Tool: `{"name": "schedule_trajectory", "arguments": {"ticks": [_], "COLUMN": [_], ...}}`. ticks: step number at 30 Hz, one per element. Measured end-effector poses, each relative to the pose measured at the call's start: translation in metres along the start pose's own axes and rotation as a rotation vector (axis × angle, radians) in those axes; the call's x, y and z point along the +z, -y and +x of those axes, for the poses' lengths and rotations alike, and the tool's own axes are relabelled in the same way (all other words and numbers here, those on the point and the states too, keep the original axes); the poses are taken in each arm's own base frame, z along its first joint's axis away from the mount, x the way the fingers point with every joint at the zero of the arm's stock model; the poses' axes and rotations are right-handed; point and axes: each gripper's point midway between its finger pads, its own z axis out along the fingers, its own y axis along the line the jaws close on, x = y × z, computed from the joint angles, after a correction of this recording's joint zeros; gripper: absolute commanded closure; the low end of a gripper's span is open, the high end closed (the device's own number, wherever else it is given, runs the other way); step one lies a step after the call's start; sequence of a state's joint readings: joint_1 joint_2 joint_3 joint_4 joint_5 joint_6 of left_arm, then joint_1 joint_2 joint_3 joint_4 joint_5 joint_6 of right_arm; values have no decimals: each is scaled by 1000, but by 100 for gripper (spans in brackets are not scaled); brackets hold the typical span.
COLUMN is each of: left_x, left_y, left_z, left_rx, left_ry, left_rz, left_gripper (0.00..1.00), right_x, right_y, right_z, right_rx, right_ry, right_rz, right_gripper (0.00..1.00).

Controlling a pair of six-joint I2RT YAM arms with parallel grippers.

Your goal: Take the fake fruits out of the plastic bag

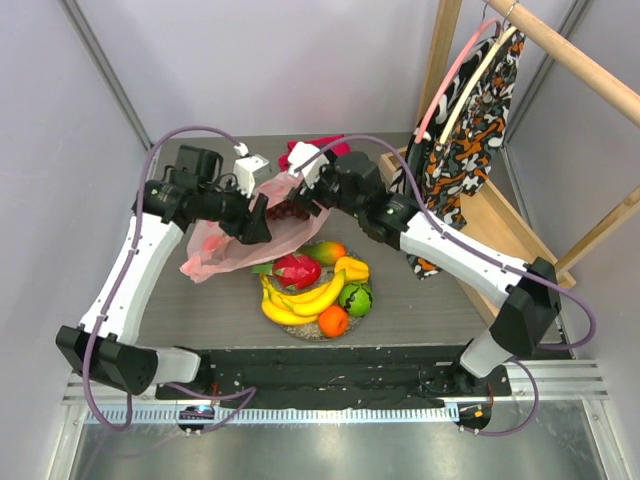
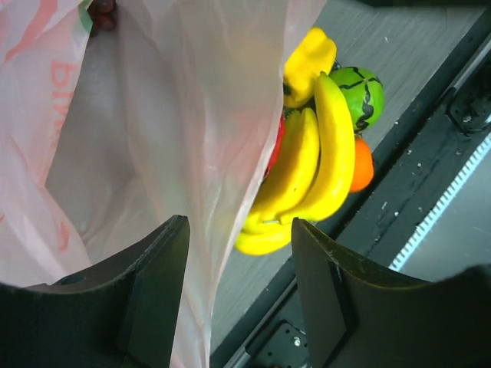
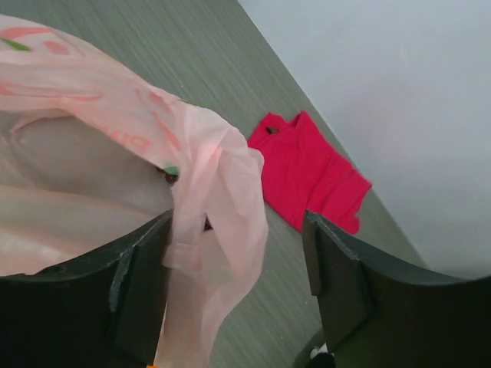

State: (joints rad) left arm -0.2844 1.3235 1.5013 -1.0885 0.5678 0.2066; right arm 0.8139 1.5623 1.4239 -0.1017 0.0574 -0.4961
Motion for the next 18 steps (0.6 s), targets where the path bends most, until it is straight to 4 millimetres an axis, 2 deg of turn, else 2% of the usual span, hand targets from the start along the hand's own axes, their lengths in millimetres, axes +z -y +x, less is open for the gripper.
{"name": "schedule_trajectory", "arguments": {"ticks": [1,3,4,8,11,15,18], "left_x": [5,18,27,61,87,111,113], "left_y": [-1,-6,-10,-35,-62,-98,-103], "left_z": [1,4,6,21,27,22,14], "left_rx": [6,26,33,56,73,113,140], "left_ry": [-5,-24,-37,-133,-223,-292,-288], "left_rz": [-2,-7,-11,-35,-72,-145,-149], "left_gripper": [42,44,45,48,50,51,47], "right_x": [4,12,15,15,12,10,3], "right_y": [6,21,30,57,54,25,2], "right_z": [7,21,26,35,28,13,9], "right_rx": [25,89,129,260,334,418,451], "right_ry": [-18,-49,-61,-65,-43,-11,-5], "right_rz": [5,8,10,3,-33,-146,-216], "right_gripper": [49,58,75,97,99,99,99]}}
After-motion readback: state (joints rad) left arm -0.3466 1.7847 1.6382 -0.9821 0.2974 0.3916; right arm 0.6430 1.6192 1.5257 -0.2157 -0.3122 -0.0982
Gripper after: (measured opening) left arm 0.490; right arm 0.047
